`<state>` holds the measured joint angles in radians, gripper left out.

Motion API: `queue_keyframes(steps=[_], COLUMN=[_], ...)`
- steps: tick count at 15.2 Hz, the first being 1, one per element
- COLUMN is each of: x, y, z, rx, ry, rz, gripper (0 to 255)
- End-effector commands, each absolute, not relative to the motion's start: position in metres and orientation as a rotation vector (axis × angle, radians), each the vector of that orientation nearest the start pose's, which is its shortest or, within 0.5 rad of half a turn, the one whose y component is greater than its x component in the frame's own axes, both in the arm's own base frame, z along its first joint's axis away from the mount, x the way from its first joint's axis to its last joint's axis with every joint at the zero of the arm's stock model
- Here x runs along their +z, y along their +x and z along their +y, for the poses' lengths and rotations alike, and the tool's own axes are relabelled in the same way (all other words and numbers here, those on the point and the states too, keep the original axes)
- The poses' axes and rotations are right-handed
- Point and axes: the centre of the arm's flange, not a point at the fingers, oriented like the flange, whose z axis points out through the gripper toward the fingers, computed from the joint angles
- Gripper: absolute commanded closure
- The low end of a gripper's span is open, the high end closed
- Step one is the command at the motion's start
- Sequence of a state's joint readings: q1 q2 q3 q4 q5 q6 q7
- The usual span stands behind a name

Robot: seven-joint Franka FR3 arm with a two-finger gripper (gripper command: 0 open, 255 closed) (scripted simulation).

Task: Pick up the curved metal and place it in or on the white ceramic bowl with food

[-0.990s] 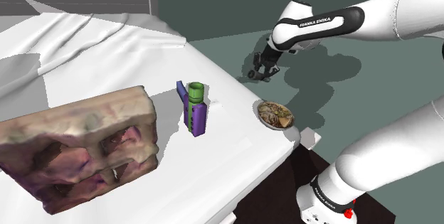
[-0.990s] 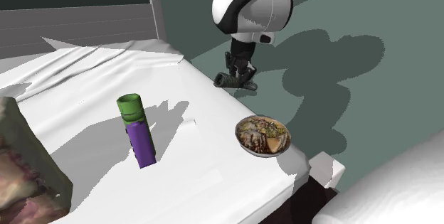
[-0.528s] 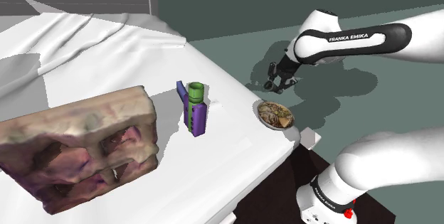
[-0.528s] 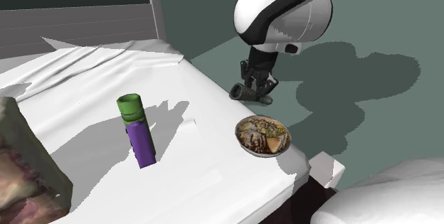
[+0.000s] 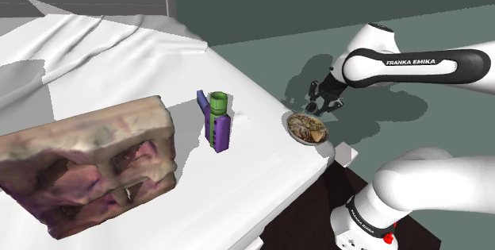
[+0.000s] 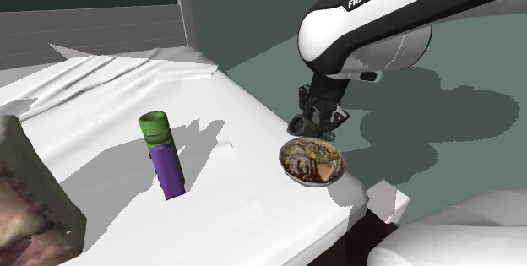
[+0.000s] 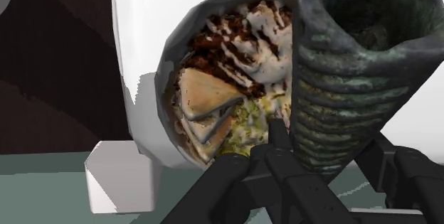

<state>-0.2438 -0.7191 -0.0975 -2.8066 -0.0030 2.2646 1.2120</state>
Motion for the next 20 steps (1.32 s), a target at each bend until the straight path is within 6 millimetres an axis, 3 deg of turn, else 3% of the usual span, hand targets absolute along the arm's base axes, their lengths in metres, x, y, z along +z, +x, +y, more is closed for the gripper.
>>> queue_keyframes(steps=[1, 10, 18, 19, 20], x=[0.406, 0.359, 0.359, 0.359, 0.359], y=[0.316, 0.316, 0.316, 0.316, 0.316], z=[-0.110, -0.110, -0.110, -0.110, -0.110], rx=[-0.198, -0.198, -0.198, -0.198, -0.198], ry=[-2.164, -2.164, -2.164, -2.164, -2.164], rz=[2.083, 2.083, 2.083, 2.083, 2.083], gripper=[255, 255, 255, 0, 0])
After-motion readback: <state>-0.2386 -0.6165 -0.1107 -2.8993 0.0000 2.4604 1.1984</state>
